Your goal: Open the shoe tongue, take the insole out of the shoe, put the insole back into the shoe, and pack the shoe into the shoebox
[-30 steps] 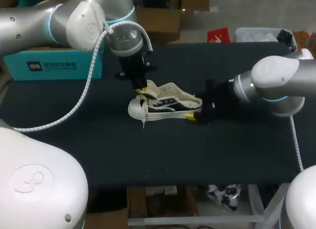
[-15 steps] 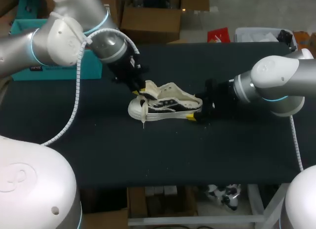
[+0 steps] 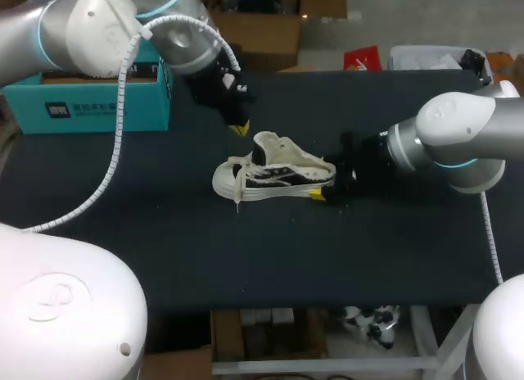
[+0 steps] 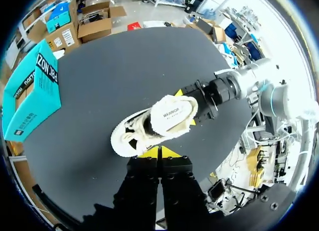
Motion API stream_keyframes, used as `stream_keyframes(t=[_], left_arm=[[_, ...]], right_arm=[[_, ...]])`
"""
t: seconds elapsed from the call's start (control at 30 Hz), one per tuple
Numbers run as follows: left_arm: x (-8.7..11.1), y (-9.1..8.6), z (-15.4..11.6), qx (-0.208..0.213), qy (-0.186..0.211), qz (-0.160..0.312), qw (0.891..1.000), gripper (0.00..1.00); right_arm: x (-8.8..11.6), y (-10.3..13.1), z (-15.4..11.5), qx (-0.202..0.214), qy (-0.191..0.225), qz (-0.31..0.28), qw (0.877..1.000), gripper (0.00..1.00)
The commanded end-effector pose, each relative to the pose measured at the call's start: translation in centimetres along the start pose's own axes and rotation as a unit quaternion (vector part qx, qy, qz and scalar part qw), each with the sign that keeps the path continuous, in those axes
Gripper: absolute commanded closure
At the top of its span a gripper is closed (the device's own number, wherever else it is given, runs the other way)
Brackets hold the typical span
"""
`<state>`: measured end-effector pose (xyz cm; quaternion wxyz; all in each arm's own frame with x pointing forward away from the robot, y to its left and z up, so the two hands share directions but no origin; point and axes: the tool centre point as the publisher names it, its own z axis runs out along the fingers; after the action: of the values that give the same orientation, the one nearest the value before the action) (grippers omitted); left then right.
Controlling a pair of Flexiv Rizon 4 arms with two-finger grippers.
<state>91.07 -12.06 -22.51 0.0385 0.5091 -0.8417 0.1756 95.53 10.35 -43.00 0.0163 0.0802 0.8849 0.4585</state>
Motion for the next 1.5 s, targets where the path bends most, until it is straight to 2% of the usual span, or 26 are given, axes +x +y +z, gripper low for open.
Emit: stream_keyframes(t=[0.03, 0.07, 0.1, 0.63, 0.67, 0.73, 0.77, 0.87, 0.97, 1.07, 1.3, 1.4, 1.5], left_arm=[[0.8, -0.7, -1.4, -0.146, 0.044, 0.477, 0.866, 1.0], [1.1, -1.2, -1.4, -0.162, 0.038, 0.491, 0.855, 1.0], [1.5, -1.8, -1.4, -0.163, 0.032, 0.487, 0.857, 1.0], [1.5, -1.8, -1.4, -0.163, 0.032, 0.487, 0.857, 1.0], [1.9, -2.1, -0.7, -0.172, 0.02, 0.513, 0.841, 1.0], [2.4, -2.4, 0.3, -0.179, 0.023, 0.526, 0.831, 1.0], [2.8, -2.6, 0.7, -0.175, 0.02, 0.54, 0.823, 1.0], [3.3, -3.1, 1.9, -0.166, 0.028, 0.566, 0.807, 1.0], [3.4, -3.3, 3.6, -0.168, 0.027, 0.579, 0.798, 1.0], [3.6, -3.6, 5.4, -0.17, 0.017, 0.586, 0.792, 1.0], [4.0, -4.2, 7.6, -0.151, 0.032, 0.603, 0.783, 1.0], [3.7, -4.2, 8.7, -0.144, 0.049, 0.601, 0.784, 1.0], [3.4, -3.8, 9.7, -0.14, 0.054, 0.594, 0.79, 1.0]], right_arm=[[-0.1, -0.5, 0.2, -0.002, 0.0, 0.0, 1.0, 1.0], [-0.1, -0.5, 0.2, -0.002, 0.0, 0.0, 1.0, 1.0], [-0.1, -0.5, 0.2, -0.002, 0.0, 0.0, 1.0, 1.0], [-0.1, -0.5, 0.2, -0.002, 0.0, 0.0, 1.0, 1.0], [-0.1, -0.5, 0.2, -0.002, 0.0, 0.0, 1.0, 1.0], [-0.1, -0.5, 0.2, -0.002, 0.0, 0.0, 1.0, 1.0], [-0.1, -0.5, 0.2, -0.002, 0.0, 0.0, 1.0, 1.0], [-0.1, -0.5, 0.2, -0.002, 0.0, 0.0, 1.0, 1.0], [-0.1, -0.5, 0.2, -0.002, 0.0, 0.0, 1.0, 1.0], [-0.1, -0.5, 0.2, -0.002, 0.0, 0.0, 1.0, 1.0], [-0.1, -0.5, 0.2, -0.002, 0.0, 0.0, 1.0, 1.0], [-0.1, -0.5, 0.2, -0.002, 0.0, 0.0, 1.0, 1.0], [-0.1, -0.5, 0.2, -0.002, 0.0, 0.0, 1.0, 1.0]])
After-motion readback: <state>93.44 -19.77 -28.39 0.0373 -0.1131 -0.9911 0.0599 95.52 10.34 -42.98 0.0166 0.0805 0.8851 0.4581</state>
